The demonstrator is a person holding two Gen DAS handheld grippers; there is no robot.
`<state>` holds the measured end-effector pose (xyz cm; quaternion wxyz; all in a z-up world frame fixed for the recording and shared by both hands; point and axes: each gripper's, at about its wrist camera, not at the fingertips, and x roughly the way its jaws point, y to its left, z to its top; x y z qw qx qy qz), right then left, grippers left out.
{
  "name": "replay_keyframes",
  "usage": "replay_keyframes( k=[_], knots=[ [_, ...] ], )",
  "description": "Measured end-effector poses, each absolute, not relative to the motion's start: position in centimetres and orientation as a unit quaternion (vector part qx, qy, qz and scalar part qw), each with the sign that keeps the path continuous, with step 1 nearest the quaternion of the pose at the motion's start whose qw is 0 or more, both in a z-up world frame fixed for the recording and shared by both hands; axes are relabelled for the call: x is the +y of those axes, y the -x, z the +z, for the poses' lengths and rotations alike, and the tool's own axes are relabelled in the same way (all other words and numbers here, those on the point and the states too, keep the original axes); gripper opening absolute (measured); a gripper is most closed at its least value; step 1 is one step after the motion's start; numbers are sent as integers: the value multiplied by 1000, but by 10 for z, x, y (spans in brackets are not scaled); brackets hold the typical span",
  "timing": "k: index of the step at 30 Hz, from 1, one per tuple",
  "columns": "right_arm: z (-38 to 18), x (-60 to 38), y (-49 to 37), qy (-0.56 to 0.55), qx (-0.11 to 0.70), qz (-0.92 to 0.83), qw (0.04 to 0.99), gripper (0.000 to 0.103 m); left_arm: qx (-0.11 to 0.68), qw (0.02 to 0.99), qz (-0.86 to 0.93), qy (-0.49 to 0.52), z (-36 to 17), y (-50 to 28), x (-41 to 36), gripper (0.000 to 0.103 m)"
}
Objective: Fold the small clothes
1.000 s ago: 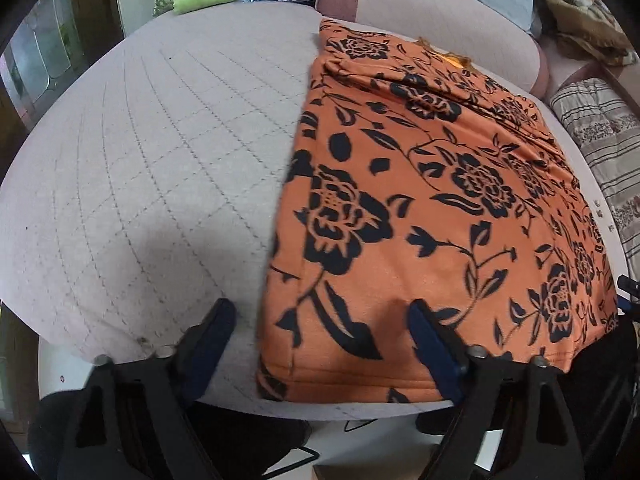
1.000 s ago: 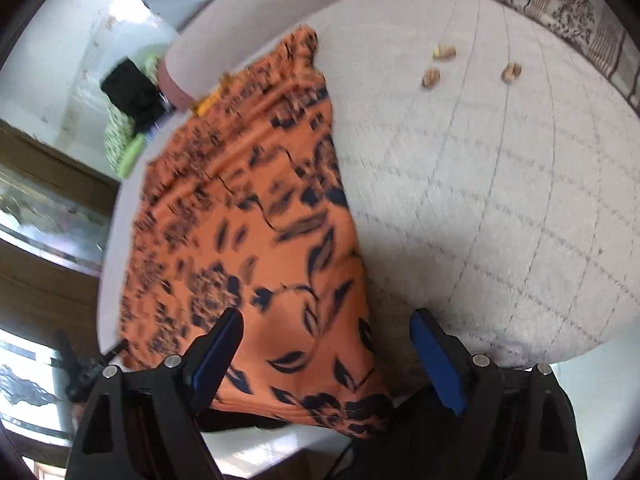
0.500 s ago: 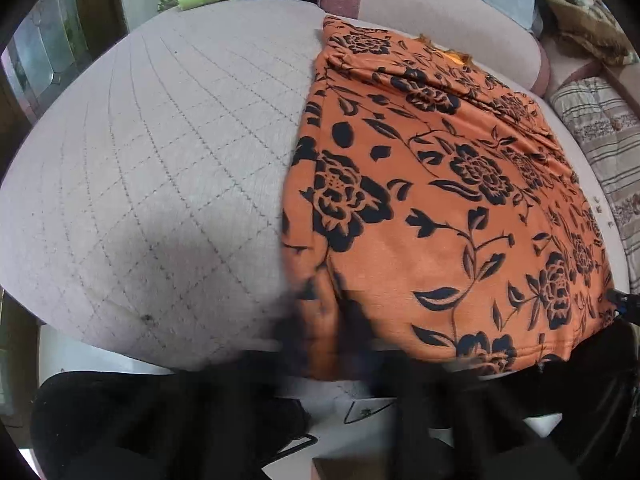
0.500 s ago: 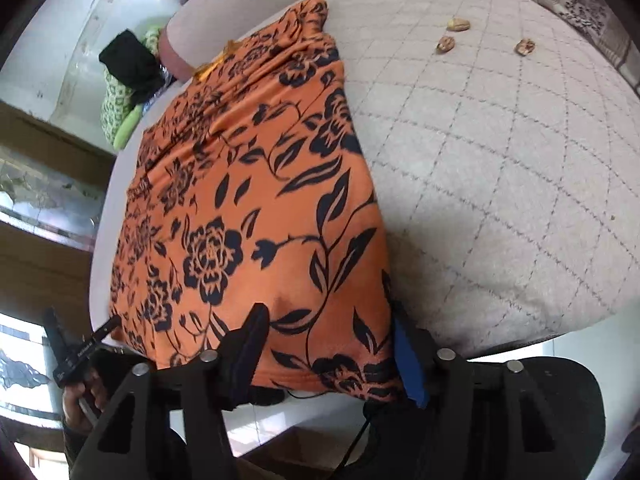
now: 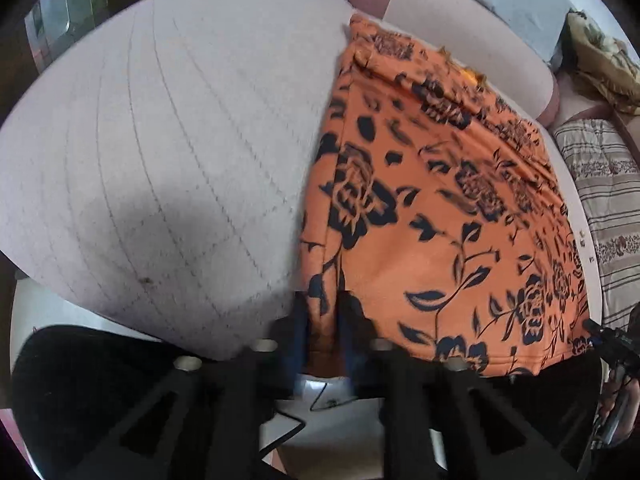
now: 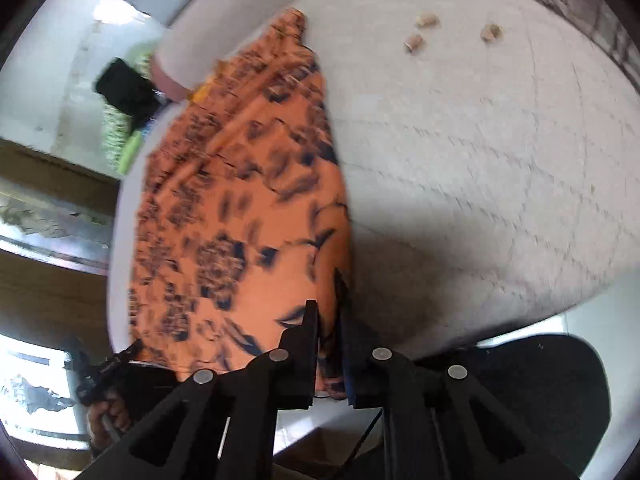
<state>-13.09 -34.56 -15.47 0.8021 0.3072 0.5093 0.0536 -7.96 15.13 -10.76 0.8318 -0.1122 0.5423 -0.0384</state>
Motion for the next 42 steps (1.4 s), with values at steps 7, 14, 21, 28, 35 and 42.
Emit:
replay_keyframes(
  k=[7, 14, 21, 28, 35, 42],
  knots=[
    [-158, -337, 117, -290, 522, 54, 800, 64, 550, 830, -28, 83, -114, 75, 144, 18],
    [-147, -357, 126, -366, 497, 88, 782, 8, 513, 843, -77, 143, -73, 82, 159, 7],
    [-175, -357, 115, -390, 522, 90, 753, 8, 574, 806, -62, 133, -107, 65, 158, 7],
    [-122, -365, 80, -456, 436, 170, 757, 8, 487, 845, -139, 170, -19, 13, 152, 7],
    [-52, -394, -59, -488, 312, 194, 791, 8, 389, 892, -133, 189, 38, -138, 148, 10],
    [-126, -404, -177, -480, 370, 68, 793, 80, 481, 867, 11, 129, -90, -264, 137, 75]
  ],
)
